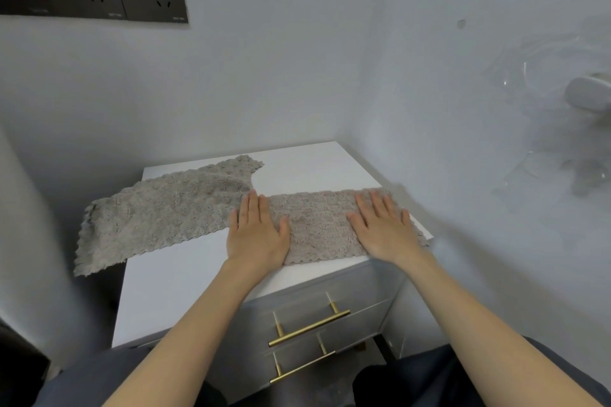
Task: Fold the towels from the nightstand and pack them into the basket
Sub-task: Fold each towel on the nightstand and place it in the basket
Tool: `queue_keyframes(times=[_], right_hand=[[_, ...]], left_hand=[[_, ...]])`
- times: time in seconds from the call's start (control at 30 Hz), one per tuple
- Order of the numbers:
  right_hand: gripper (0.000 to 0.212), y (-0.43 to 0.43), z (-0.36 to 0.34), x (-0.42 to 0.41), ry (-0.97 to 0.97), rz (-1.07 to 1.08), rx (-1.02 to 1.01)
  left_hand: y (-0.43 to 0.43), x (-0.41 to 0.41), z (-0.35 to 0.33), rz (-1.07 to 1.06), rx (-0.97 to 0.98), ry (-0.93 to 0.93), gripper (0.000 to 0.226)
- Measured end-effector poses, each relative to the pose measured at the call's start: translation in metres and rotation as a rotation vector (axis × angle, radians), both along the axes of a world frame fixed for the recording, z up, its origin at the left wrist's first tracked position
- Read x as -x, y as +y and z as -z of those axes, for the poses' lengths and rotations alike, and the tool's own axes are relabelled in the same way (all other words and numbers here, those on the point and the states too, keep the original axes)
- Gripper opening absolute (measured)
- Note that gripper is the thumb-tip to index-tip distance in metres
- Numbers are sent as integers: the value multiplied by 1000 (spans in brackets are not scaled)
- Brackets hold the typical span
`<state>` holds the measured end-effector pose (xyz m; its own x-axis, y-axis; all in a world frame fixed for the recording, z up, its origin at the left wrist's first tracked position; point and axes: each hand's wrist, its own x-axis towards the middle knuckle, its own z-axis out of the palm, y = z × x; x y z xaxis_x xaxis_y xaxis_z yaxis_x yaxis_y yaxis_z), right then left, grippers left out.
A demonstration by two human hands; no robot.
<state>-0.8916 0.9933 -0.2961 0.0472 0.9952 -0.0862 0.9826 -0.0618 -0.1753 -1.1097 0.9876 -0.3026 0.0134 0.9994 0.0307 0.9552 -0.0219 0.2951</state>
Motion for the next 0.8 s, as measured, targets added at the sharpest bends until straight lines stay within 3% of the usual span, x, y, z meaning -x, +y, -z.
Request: queue_keyframes(times=[0.13,0.37,0.53,0.7,0.8], right_hand=[[58,-3,-10,-15,70,66,42],[44,-10,-29,-21,27,234,-166],[45,-2,-37,-23,97,323,-29],[14,11,-46,-29,264,357,99],[21,17,-51,-30,313,324,143]], left_hand=[[-2,1,-3,-13,9,30,66],[-1,1,-17,68,-105,61,60],[15,1,-26,192,-117,18,56],[34,7,-24,165,-108,30,44],[44,10,-24,128,-50,56,39]])
